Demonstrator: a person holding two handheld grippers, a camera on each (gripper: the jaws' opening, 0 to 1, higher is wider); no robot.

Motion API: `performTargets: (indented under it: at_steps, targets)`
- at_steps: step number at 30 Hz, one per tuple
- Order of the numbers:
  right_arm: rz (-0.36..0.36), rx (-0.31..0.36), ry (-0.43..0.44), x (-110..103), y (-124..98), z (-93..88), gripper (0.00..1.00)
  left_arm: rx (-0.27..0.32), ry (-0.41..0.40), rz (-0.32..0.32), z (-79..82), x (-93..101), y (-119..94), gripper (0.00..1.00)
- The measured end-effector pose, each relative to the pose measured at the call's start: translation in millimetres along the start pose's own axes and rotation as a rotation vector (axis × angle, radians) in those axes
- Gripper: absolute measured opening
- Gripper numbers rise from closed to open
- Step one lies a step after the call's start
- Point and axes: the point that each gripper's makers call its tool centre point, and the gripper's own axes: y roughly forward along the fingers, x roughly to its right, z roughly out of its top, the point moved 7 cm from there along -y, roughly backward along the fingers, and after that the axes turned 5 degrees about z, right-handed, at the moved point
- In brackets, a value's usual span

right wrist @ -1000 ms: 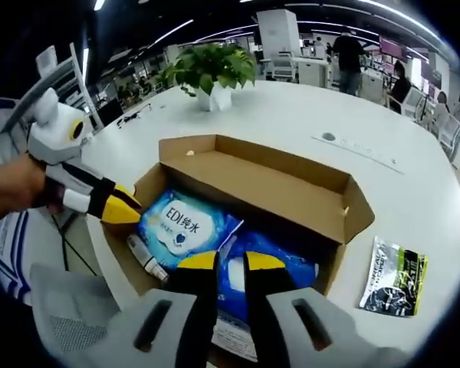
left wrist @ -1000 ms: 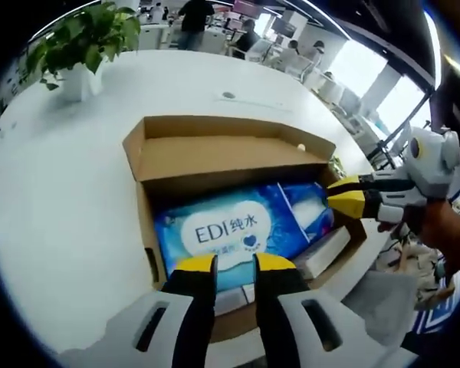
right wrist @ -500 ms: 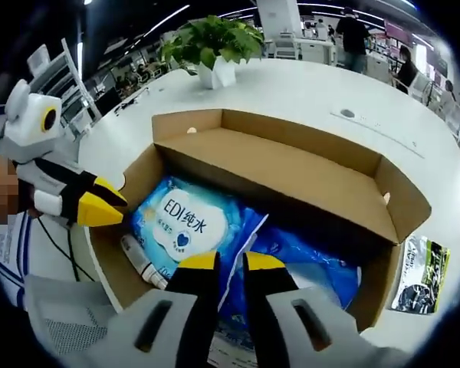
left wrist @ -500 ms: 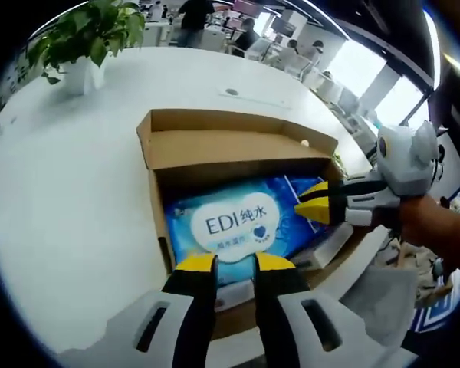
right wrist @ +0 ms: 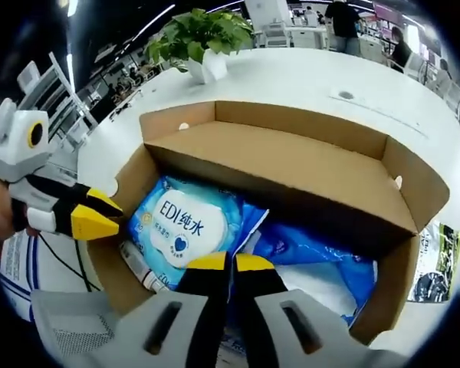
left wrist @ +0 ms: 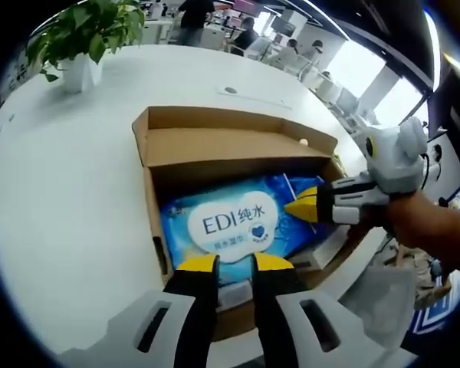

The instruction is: Operate the shoe box by opening the lid, removing the specified soft item, and placing it in the target area until the item is outside and the box remains undamaged.

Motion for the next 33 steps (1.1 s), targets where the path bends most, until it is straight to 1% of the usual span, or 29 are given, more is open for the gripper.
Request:
performTargets:
  at_steps: [2,5,9,12,15,16,18,22,24,25,30,32,33]
  targets:
    - [-0.01,0.003,-0.013,0,-3,-0.1,0.0,-0.003,0.0,-0.002,-0.3,0.1,0,0.14]
    - [-0.017,0.018,-0.004,2,-10,1.8,0.0,-0.001,0.001,0.004,0.8,-1.0,0,0.14]
    - [-0.026,0.031,0.007,9,-25,4.0,0.0,0.002,-0.001,0.007,2.4,-1.7,1,0.14]
    - [-0.043,0.038,0.003,17,-36,3.8,0.0,-0.005,-0.01,0.017,1.0,-6.4,3,0.14]
    - [-0.049,0.041,-0.001,20,-43,2.9,0.0,-0.012,-0.012,0.029,0.8,-9.4,6,0.14]
    - [-0.053,0.039,-0.008,20,-45,2.5,0.0,-0.011,-0.014,0.026,1.3,-9.6,7,0.13]
    - [-0.058,0.042,-0.019,22,-45,2.5,0.0,-0.018,-0.021,0.026,2.0,-8.5,11,0.13]
    - [-0.062,0.035,-0.024,24,-42,2.7,0.0,-0.042,-0.001,0.038,3.7,-3.0,20,0.19]
    - [-0.061,0.036,-0.022,26,-41,3.7,0.0,-0.069,0.012,0.049,3.1,-4.1,27,0.2]
    - [-0.06,0.036,-0.021,27,-41,4.0,0.0,-0.081,0.012,0.044,3.1,-3.8,30,0.2]
    - [-0.055,0.034,-0.031,27,-41,3.4,0.0,-0.093,0.002,0.06,13.0,-6.9,44,0.21]
    - [-0.052,0.034,-0.029,28,-41,3.5,0.0,-0.113,0.013,0.077,13.7,-8.8,49,0.23]
    - [-0.051,0.034,-0.029,29,-41,3.3,0.0,-0.134,0.018,0.076,12.0,-9.3,53,0.22]
